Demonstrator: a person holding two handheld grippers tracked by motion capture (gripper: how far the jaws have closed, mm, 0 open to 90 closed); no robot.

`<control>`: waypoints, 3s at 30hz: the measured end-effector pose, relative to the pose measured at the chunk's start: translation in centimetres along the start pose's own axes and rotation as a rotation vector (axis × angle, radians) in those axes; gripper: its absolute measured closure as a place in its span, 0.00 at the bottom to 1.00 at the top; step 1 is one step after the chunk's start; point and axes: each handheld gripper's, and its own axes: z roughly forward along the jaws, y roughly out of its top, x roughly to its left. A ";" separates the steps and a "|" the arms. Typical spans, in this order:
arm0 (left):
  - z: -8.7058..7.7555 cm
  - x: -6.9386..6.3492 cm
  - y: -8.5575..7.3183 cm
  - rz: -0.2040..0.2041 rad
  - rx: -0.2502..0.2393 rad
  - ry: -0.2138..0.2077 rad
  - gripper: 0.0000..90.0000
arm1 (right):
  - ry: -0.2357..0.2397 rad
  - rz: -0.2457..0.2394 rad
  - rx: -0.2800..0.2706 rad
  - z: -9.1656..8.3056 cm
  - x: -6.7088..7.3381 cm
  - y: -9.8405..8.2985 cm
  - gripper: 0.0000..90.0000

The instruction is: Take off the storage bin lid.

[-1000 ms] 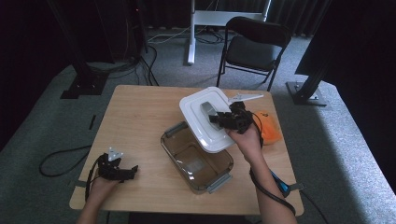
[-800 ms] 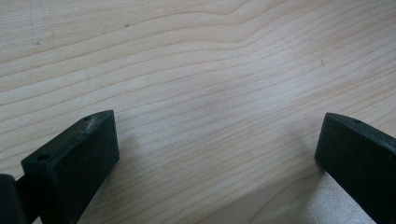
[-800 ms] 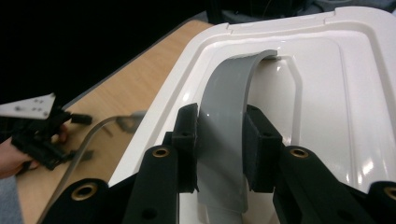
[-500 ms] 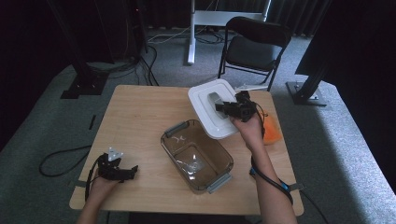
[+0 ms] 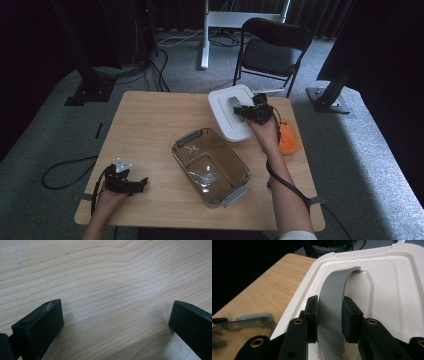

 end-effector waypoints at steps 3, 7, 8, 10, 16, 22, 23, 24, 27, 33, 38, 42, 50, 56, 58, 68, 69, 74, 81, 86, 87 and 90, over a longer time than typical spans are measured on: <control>0.0 0.0 0.0 0.001 0.001 0.000 0.00 | -0.007 0.010 0.010 0.9 -0.7 -0.3 0.77; 0.0 0.0 0.0 0.001 0.001 0.000 0.00 | -0.021 0.021 0.029 2.0 -1.1 -1.0 0.77; 0.0 0.0 0.0 0.001 0.001 -0.001 0.00 | -0.021 0.022 0.032 2.2 -1.3 -1.1 0.77; 0.0 0.0 0.0 0.001 0.000 -0.001 0.00 | -0.024 0.032 0.043 2.8 -1.5 -1.5 0.77; 0.0 0.0 0.0 0.002 0.000 -0.001 0.00 | -0.029 0.049 0.076 4.2 -2.0 -2.8 0.77; 0.0 0.0 0.0 0.004 -0.001 -0.001 0.00 | -0.021 0.070 0.086 5.3 -2.2 -4.1 0.77; 0.0 0.0 0.0 0.004 0.000 -0.002 0.00 | -0.023 0.071 0.087 5.4 -2.3 -4.3 0.77; 0.0 0.0 -0.1 0.004 -0.001 -0.002 0.00 | -0.020 0.077 0.085 5.5 -2.3 -4.5 0.77; 0.0 0.0 -0.1 0.004 -0.001 -0.002 0.00 | -0.027 0.081 0.089 5.9 -2.4 -5.1 0.77; 0.0 0.0 -0.1 0.004 -0.001 -0.002 0.00 | -0.026 0.090 0.120 7.1 -2.4 -6.3 0.77; 0.0 -0.1 -0.1 0.006 -0.001 -0.004 0.00 | -0.017 0.107 0.141 7.7 -2.3 -7.1 0.77; -0.1 -0.1 -0.1 0.008 -0.002 -0.006 0.00 | -0.017 0.108 0.145 8.0 -2.4 -7.6 0.77; 0.0 -0.1 -0.1 0.008 -0.002 -0.006 0.00 | -0.014 0.117 0.163 8.4 -2.6 -8.5 0.77; 0.0 -0.1 -0.1 0.008 -0.002 -0.006 0.00 | -0.018 0.125 0.175 8.6 -2.6 -8.8 0.66; 0.0 -0.1 -0.1 0.008 -0.002 -0.005 0.00 | -0.016 0.134 0.177 8.5 -2.5 -8.6 0.59; -0.1 -0.1 -0.1 0.008 -0.002 -0.006 0.00 | -0.037 0.108 0.212 7.5 -1.7 -8.2 0.35; 0.0 -0.1 -0.1 0.008 -0.002 -0.006 0.00 | -0.032 0.107 0.216 7.4 -1.6 -8.2 0.35; -0.1 -0.2 -0.1 0.006 -0.002 -0.004 0.00 | -0.034 0.087 0.205 6.4 -1.1 -8.2 0.27; -0.1 -0.2 -0.1 0.006 -0.001 -0.005 0.00 | -0.060 0.051 0.207 5.0 0.0 -8.3 0.20; -0.1 -0.2 -0.1 0.007 -0.001 -0.004 0.00 | -0.055 0.027 0.206 4.0 0.4 -8.6 0.17; -0.1 -0.2 -0.1 0.007 -0.001 -0.005 0.00 | -0.064 0.010 0.211 3.7 0.4 -8.7 0.17; -0.1 -0.2 -0.1 0.007 -0.001 -0.004 0.00 | -0.094 -0.018 0.214 3.2 0.7 -8.9 0.15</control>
